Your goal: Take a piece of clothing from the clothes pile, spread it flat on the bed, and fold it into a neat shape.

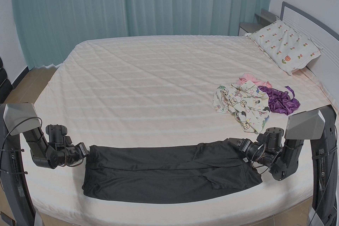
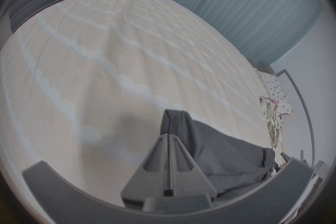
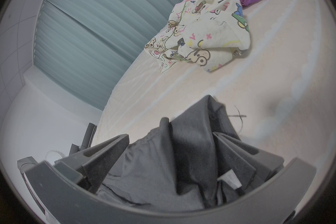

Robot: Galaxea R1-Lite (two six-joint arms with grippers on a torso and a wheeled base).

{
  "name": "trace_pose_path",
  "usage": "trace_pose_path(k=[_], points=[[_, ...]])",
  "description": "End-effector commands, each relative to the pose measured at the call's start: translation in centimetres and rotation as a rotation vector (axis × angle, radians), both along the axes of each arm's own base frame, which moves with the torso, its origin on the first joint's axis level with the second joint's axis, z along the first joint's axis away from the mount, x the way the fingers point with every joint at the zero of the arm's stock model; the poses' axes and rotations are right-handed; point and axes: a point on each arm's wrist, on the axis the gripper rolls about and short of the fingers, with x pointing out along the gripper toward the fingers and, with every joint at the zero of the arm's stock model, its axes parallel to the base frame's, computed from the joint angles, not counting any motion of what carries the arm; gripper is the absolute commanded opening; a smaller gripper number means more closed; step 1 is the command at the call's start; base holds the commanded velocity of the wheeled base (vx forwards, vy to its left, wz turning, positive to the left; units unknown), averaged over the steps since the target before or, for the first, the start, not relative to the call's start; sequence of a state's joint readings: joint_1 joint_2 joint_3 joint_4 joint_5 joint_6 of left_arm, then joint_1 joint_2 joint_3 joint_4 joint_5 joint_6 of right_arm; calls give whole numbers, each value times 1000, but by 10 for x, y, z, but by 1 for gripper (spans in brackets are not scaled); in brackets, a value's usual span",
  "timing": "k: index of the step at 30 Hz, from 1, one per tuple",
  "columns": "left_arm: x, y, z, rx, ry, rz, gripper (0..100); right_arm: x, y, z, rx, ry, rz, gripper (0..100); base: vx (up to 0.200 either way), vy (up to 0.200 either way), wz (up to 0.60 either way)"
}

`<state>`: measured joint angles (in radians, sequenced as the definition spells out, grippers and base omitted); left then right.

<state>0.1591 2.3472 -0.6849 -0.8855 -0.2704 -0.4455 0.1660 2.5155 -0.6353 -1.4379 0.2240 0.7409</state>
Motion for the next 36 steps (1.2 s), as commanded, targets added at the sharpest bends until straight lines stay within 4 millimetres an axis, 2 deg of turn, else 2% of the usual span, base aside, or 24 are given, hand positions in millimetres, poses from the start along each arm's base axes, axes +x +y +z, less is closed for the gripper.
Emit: trace_pose_path(k=[1, 10, 16, 24, 25, 36], points=[[-4, -1, 0, 6, 6, -14, 0, 0, 1, -1, 0, 2, 3, 100, 0, 0, 0], [-9, -2, 13, -25, -25, -54, 0, 0, 1, -2, -1, 6, 3, 100, 0, 0, 0], [0, 0, 20, -42, -154, -5, 0, -1, 3, -2, -1, 6, 7, 100, 0, 0, 0], [1, 0, 20, -76, -167, 9, 0, -1, 2, -3, -1, 9, 7, 100, 0, 0, 0], [1, 0, 20, -77, -164, 9, 100, -1, 2, -3, -1, 9, 7, 100, 0, 0, 0], [-9, 0, 14, -135, -126, -55, 100, -1, 3, -4, -3, 11, 7, 100, 0, 0, 0]])
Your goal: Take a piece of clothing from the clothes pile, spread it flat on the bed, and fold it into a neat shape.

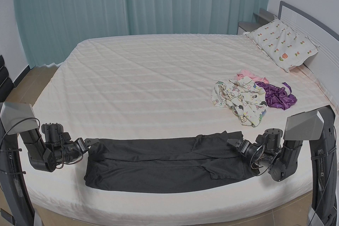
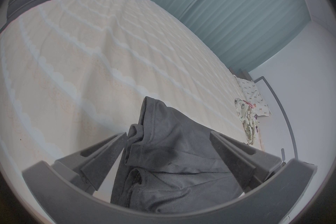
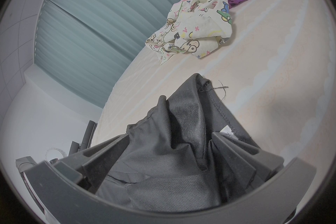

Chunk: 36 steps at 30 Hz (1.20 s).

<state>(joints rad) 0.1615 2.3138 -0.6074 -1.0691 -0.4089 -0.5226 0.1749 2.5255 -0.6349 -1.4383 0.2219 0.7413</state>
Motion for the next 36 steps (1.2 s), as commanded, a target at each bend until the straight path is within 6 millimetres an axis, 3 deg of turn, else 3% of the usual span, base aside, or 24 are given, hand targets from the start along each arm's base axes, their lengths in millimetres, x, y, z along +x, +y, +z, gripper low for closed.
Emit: trace_pose_path(k=[1, 4, 11, 12, 32, 33, 36], points=[[-2, 3, -2, -12, 9, -3, 100, 0, 0, -1, 0, 2, 1, 100, 0, 0, 0], [-1, 2, -4, 5, 6, -19, 100, 0, 0, -1, 1, 0, 2, 100, 0, 0, 0], [-1, 5, -29, 143, 32, -80, 100, 0, 0, -1, 0, 2, 1, 100, 0, 0, 0], [1, 6, -29, 151, 29, -71, 0, 0, 0, -1, 0, 2, 1, 100, 0, 0, 0], [-2, 9, -27, 202, 80, 3, 0, 0, 0, -1, -2, 1, 0, 100, 0, 0, 0], [-1, 10, -26, 201, 76, 3, 100, 0, 0, -1, -2, 1, 1, 100, 0, 0, 0], [-1, 9, -25, 197, 71, 3, 100, 0, 0, -1, -2, 1, 1, 100, 0, 0, 0]])
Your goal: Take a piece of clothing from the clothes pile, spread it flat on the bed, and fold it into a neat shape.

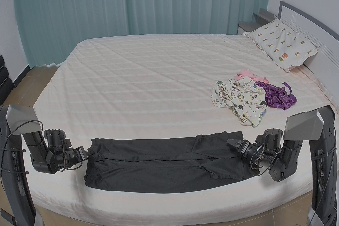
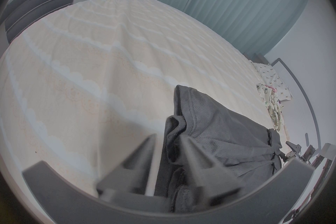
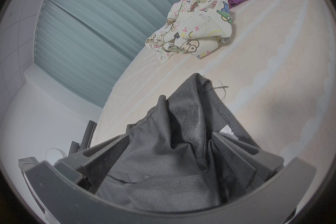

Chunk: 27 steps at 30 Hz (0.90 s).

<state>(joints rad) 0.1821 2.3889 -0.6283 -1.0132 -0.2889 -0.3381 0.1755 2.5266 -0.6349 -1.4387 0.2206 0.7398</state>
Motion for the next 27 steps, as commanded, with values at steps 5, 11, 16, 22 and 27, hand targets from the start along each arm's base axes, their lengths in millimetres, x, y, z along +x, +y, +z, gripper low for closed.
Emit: trace_pose_path(k=[5, 11, 16, 22, 27], points=[[4, -5, 6, -103, -24, -17, 100, 0, 0, -1, -2, 0, 2, 100, 0, 0, 0], [9, -11, 6, -124, -39, -55, 100, 0, 0, -1, -2, 0, 2, 100, 0, 0, 0], [13, -11, 5, -124, -46, -56, 100, 0, 0, -1, 0, 1, 1, 100, 0, 0, 0], [11, -12, 3, -104, -33, -63, 0, 0, 2, -1, 0, 1, 6, 100, 0, 0, 0], [8, -12, 1, -49, -13, -46, 0, 0, 2, -1, 0, 1, 6, 100, 0, 0, 0]])
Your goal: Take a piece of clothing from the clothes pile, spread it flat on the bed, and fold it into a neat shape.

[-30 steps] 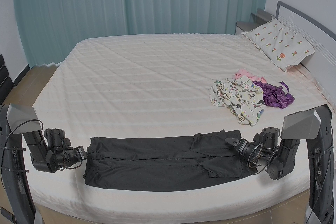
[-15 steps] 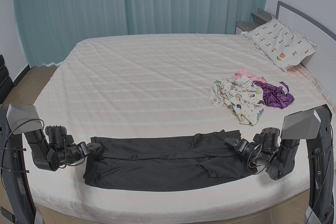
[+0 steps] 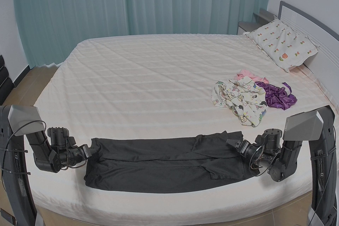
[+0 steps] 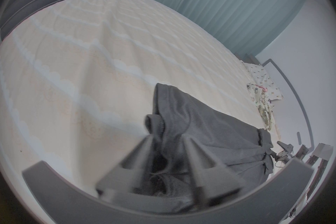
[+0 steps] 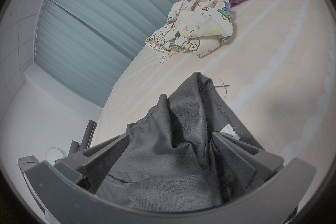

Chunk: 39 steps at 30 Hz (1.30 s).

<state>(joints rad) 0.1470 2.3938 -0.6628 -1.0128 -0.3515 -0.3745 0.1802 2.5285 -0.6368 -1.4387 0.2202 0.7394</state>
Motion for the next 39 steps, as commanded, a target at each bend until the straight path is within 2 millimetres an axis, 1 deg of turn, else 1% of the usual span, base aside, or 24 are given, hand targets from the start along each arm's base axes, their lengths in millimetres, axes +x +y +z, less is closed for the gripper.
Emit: trace_pose_path(k=[1, 13, 17, 18, 23, 26, 28, 29, 31, 32, 34, 36, 39], points=[[-2, 0, -2, 16, 16, 13, 0, 0, 0, 0, 0, 1, 1, 100, 0, 0, 0], [-9, 3, -5, 58, 64, 66, 0, 0, 0, 0, 0, 1, 1, 100, 0, 0, 0], [-8, 4, -5, 60, 59, 70, 0, 0, 0, 0, 0, 1, 1, 100, 0, 0, 0], [-8, 4, -5, 59, 63, 70, 100, 0, 0, 0, 0, 1, 1, 100, 0, 0, 0], [-8, 4, -1, 43, 46, 70, 100, -1, 0, -1, 0, 3, 1, 100, 0, 0, 0], [-7, 4, 16, -43, 10, 86, 100, 0, 1, -1, -1, 3, 2, 100, 0, 0, 0], [-5, 4, 24, -105, -4, 100, 100, -1, 2, -2, -1, 6, 5, 100, 0, 0, 0], [-3, 3, 32, -157, -20, 114, 100, -1, 2, -2, -1, 6, 6, 100, 0, 0, 0], [-2, 4, 35, -168, -25, 121, 100, -1, 2, -3, -2, 7, 6, 100, 0, 0, 0], [5, 4, 38, -175, -48, 130, 100, -1, 2, -3, -3, 5, 7, 100, 0, 0, 0], [10, 3, 39, -175, -59, 131, 100, -1, 3, -3, -3, 5, 8, 100, 0, 0, 0], [24, -6, 29, -188, -55, 124, 100, -2, 7, -3, -3, 8, 21, 100, 0, 0, 0], [33, -13, 25, -151, -61, 150, 100, -3, 10, -3, -3, 6, 28, 100, 0, 0, 0]])
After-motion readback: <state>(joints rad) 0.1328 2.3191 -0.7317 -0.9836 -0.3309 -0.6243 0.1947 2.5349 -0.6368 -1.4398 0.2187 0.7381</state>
